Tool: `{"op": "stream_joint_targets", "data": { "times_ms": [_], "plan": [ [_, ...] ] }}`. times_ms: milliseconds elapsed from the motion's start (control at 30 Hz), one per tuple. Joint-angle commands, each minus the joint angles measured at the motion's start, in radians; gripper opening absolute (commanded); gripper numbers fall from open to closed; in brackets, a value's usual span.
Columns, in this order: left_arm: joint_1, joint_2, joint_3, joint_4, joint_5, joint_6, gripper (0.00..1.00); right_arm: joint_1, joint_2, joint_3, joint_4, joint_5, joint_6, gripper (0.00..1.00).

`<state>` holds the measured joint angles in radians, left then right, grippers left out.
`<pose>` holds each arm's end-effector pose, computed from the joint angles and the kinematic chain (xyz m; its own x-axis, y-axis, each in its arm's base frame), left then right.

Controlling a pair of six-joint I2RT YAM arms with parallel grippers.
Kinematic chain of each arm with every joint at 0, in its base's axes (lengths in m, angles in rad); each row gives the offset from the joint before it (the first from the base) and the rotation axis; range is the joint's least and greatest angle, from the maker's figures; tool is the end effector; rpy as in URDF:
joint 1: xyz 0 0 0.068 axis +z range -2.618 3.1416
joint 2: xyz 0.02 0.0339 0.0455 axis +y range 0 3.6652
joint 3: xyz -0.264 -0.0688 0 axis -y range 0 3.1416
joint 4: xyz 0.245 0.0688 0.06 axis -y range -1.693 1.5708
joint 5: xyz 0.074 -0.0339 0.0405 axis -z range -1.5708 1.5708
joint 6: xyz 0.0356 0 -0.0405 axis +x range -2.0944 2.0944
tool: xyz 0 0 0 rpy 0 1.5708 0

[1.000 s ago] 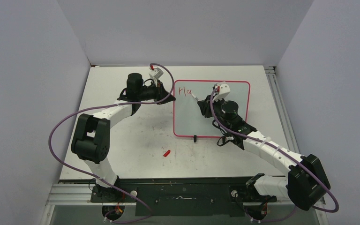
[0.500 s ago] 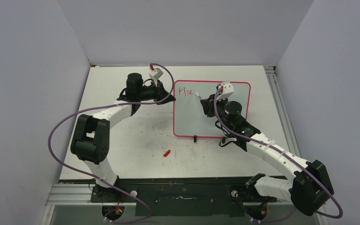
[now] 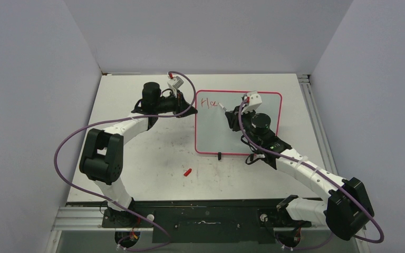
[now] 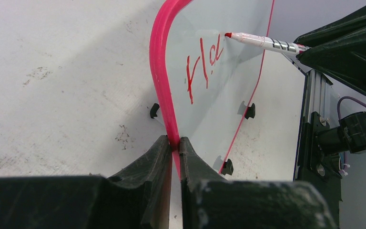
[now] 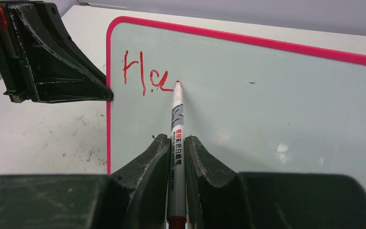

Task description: Write a sentence on the whiteboard

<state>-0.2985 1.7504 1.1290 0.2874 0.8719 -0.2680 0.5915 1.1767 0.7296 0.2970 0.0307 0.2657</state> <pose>0.3675 -0.1416 0.2476 -0.5353 -0.0135 -0.8446 0.7661 0.4134 -0.4922 0.2279 0.1518 0.2891 -0.2595 0.1419 -0.9553 -0.4809 0.8388 0.2552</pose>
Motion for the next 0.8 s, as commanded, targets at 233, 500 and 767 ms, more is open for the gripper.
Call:
{"op": "stream_joint_targets", "data": {
  "times_ms": [233,500,767],
  "plan": [
    [0.012,-0.052,0.008,0.030,0.006,0.023,0.00,0.004,-0.021,-0.051,-0.016,-0.014,0.025,0.05],
    [0.012,-0.055,0.008,0.030,0.006,0.022,0.00,0.021,-0.079,-0.131,-0.080,-0.064,0.071,0.05],
    [0.012,-0.054,0.005,0.032,0.003,0.024,0.00,0.025,-0.150,-0.086,-0.080,-0.055,0.080,0.05]
  ]
}}
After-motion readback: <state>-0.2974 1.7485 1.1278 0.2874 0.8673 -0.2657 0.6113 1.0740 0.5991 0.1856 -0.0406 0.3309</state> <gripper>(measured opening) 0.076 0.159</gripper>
